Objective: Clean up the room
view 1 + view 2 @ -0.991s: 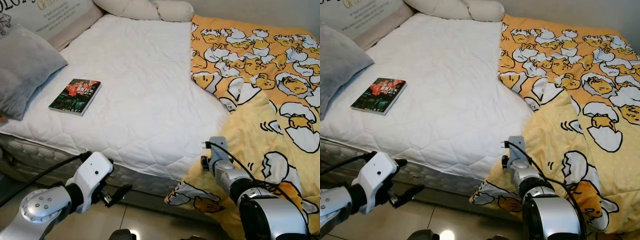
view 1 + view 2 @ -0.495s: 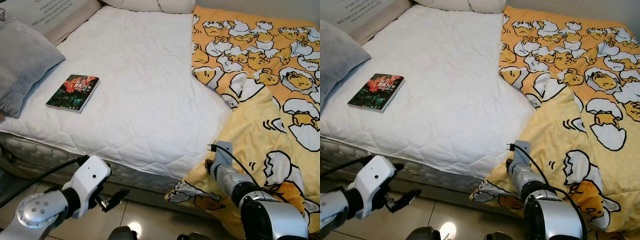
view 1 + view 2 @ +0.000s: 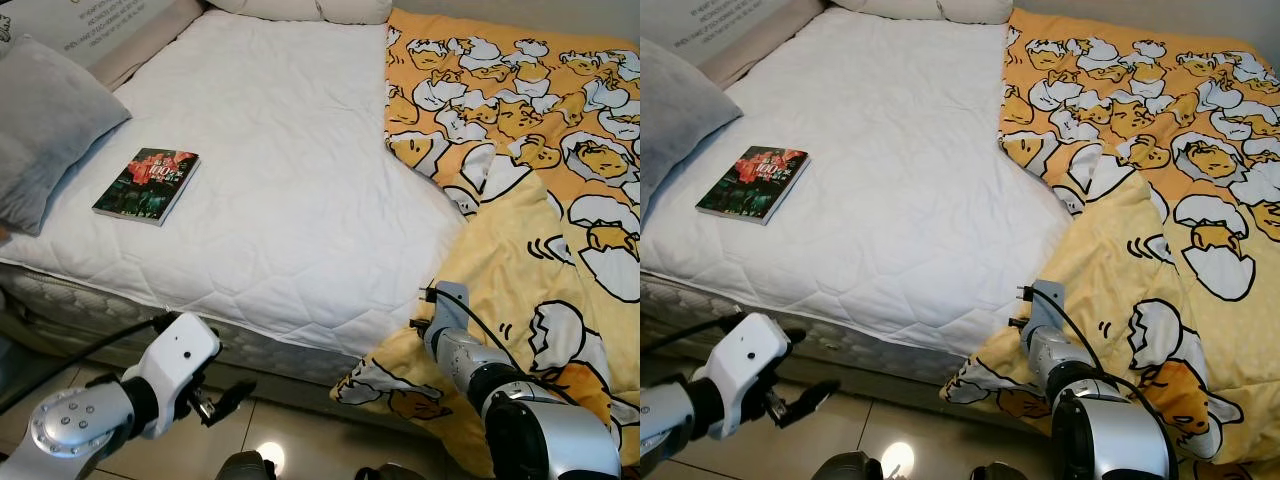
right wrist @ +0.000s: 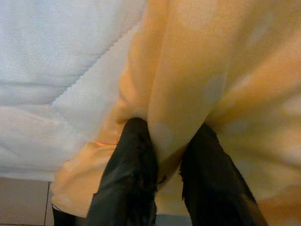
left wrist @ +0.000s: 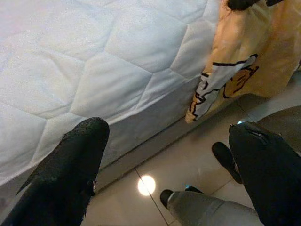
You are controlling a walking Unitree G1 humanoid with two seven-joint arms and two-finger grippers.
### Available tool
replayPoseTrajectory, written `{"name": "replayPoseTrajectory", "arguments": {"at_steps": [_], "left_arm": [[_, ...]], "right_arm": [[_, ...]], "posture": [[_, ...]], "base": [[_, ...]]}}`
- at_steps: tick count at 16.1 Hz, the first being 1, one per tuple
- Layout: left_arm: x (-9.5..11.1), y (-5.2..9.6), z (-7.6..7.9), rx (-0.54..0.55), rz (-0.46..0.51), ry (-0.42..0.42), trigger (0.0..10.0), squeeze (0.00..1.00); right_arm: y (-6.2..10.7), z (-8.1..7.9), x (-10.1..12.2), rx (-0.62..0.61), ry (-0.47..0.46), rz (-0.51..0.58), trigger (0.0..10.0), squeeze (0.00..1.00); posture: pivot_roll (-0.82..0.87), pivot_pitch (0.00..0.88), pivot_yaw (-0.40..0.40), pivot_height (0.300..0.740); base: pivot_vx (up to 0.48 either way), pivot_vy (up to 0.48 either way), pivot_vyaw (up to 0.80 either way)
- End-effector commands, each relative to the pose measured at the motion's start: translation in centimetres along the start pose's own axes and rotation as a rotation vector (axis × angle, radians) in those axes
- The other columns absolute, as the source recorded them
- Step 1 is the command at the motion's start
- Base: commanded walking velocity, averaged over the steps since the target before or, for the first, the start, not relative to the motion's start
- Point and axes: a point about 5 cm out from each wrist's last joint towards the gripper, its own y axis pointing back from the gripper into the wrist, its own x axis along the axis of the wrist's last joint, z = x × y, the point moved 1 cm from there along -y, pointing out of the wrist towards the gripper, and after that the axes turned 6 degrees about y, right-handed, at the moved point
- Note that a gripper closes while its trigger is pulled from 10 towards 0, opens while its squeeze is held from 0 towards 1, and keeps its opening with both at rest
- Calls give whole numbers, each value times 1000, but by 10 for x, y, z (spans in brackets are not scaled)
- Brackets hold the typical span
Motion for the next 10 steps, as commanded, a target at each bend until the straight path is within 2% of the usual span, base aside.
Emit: {"name": "replayPoseTrajectory", "arguments": {"at_steps": [1,5,6,7,9,10], "left_arm": [[5,2,-1,3,10,-13,10000,0],[12,1,-7,17,24,-26,10000,0],[16,-4,-9,26,41,-32,10000,0],[17,-4,-9,27,44,-33,10000,0],[19,-7,-9,29,50,-33,10000,0],[20,-10,-10,29,52,-32,10000,0]], "right_arm": [[0,3,-2,0,24,-4,0,0],[0,6,-4,42,69,5,0,0],[0,4,-3,120,103,22,0,0],[0,3,-2,135,113,24,0,0],[2,-1,-5,285,189,36,0,0],[6,-6,-11,451,291,50,0,0]], "posture": [[272,66,-21,740],[263,36,-26,740],[252,17,-28,740],[252,17,-28,740],[239,6,-28,740],[234,9,-27,740]], "base": [[0,0,0],[0,0,0],[0,0,0],[0,0,0],[0,0,0],[0,0,0]]}}
